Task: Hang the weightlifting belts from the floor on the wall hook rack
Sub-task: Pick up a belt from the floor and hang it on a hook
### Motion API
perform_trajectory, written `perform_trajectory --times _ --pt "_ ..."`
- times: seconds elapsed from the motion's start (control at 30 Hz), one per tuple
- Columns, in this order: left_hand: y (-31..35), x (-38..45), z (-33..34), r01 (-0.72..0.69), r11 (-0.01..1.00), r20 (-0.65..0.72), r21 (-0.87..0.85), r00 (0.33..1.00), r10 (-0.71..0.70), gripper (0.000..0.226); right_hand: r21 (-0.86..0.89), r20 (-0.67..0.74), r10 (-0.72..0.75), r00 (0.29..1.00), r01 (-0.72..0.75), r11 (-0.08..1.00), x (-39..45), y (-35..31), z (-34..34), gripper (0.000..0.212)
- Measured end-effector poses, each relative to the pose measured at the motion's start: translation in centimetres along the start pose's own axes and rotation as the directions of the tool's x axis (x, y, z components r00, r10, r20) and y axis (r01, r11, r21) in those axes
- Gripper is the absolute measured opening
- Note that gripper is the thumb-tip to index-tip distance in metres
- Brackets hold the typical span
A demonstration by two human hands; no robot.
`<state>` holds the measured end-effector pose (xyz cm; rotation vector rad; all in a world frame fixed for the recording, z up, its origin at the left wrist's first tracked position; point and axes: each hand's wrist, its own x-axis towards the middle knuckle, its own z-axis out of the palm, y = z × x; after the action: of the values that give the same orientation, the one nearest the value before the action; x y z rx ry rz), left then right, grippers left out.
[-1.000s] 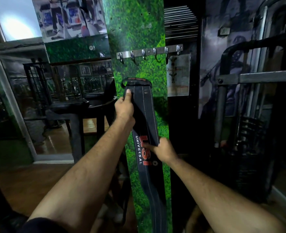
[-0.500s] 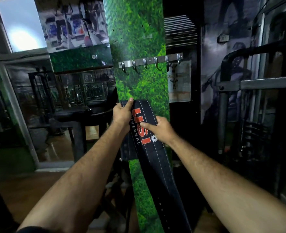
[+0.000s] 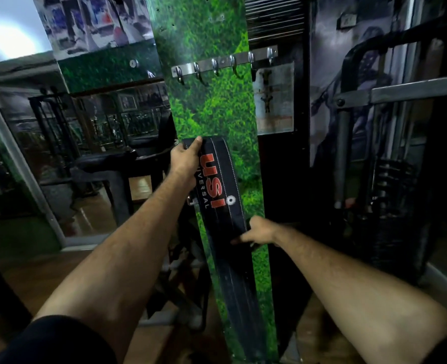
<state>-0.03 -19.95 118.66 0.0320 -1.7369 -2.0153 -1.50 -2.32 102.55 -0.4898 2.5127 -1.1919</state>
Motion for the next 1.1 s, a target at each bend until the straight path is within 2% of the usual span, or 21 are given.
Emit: perform_trajectory --times 0.07,0.1,0.13,0.17,0.23,0.3,0.37,0.47,0.53,0.7,0.8,0.9,1.0,1.03,1.1 --pt "0.1 0.4 -0.7 -0.003 0.998 0.013 -0.055 1.000 0.004 0.013 0.151 -0.019 0.020 1.000 -0.016 0.988 0.1 -1.6 -1.5 0.117" --pt "0.2 0.5 -0.8 -0.006 0.997 0.014 -0.071 1.000 0.007 0.013 0.263 -0.030 0.001 1.000 0.006 0.965 0.1 -2.5 -2.1 0.135" --pt "0.3 0.5 -0.9 -0.007 0.996 0.018 -0.085 1.000 0.009 0.015 0.375 -0.032 -0.030 0.999 0.040 0.926 0.2 -3.5 -2.6 0.143" --pt "0.6 0.4 -1.0 -0.010 0.995 0.019 -0.097 1.000 0.012 0.019 0.475 -0.029 -0.064 0.998 0.070 0.877 0.3 -4.5 -3.0 0.142" --pt "0.7 0.3 -1.3 -0.014 0.993 0.027 -0.119 0.999 0.017 0.020 0.634 -0.036 -0.147 0.988 0.136 0.761 0.1 -6.4 -3.7 0.118" --pt "0.6 -0.1 -1.4 -0.020 0.993 0.052 -0.116 0.998 0.026 0.012 0.715 -0.070 -0.152 0.986 0.156 0.682 0.0 -7.8 -4.2 0.098" --pt "0.2 -0.9 -1.4 -0.035 0.994 0.090 -0.100 0.995 0.044 0.003 0.768 -0.064 -0.085 0.994 0.103 0.633 0.5 -8.6 -4.2 0.096" --pt "-0.7 -2.2 -1.1 -0.059 0.993 0.168 -0.102 0.983 0.075 0.006 0.799 0.015 0.011 1.000 -0.019 0.601 1.3 -8.8 -3.8 0.094" --pt "-1.1 -2.9 -1.4 -0.040 0.993 0.224 -0.115 0.973 0.065 0.007 0.837 0.048 0.024 0.999 -0.053 0.545 1.6 -8.6 -3.2 0.089" --pt "-2.0 -4.0 -3.2 0.024 0.999 0.343 -0.034 0.939 -0.010 0.009 0.882 0.035 0.044 0.998 -0.052 0.468 1.5 -8.5 -2.0 0.075" --pt "-3.4 -4.4 -5.1 0.088 0.994 0.484 0.068 0.868 -0.110 0.007 0.916 -0.032 0.111 0.993 -0.015 0.402 1.8 -8.6 -2.1 0.060" --pt "-5.2 -4.6 -7.3 0.123 0.957 0.620 0.262 0.738 -0.265 0.020 0.874 -0.069 0.166 0.984 -0.020 0.485 2.2 -8.4 -2.4 0.033" --pt "-6.1 -4.0 -9.1 0.180 0.884 0.619 0.431 0.654 -0.435 0.038 0.847 -0.094 0.146 0.985 0.002 0.532 2.1 -8.7 -2.2 0.021" --pt "-6.0 -3.7 -9.4 0.230 0.866 0.601 0.444 0.640 -0.478 0.044 0.846 -0.109 0.116 0.987 0.031 0.533 2.1 -8.8 -2.0 0.019" --pt "-5.8 -2.8 -9.6 0.336 0.862 0.535 0.380 0.680 -0.501 0.053 0.849 -0.156 0.051 0.986 0.107 0.518 2.3 -8.7 -1.5 0.015"
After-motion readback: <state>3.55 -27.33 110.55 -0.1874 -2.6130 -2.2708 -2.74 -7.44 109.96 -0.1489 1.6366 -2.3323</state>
